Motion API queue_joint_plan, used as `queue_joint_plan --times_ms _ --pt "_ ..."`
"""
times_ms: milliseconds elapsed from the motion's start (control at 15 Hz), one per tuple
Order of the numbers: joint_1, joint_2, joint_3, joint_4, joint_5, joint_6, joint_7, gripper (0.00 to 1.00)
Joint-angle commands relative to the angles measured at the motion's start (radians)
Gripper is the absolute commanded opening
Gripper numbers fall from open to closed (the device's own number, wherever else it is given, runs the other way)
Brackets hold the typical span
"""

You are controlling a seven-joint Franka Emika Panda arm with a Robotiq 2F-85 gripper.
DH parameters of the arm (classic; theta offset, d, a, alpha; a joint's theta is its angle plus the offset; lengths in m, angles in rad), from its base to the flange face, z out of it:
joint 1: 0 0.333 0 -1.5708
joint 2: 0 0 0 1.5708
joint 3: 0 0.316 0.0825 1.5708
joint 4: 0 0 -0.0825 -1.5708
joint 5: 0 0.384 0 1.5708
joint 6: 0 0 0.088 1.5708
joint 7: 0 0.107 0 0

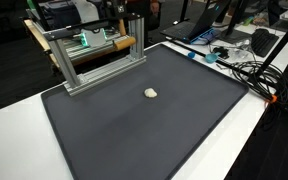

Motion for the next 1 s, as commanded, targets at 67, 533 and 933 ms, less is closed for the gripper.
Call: queue_joint_plan --times_ms 67,533,933 --pt "-0.005 0.000 0.008 0.015 0.020 -0.006 0.048 0.33" --pt "0.016 0.078 0.005 0.091 -0.021 -0.084 -0.057 0.71" --pt "0.013 0.066 0.000 0.101 -0.007 -0.082 -0.044 1.00"
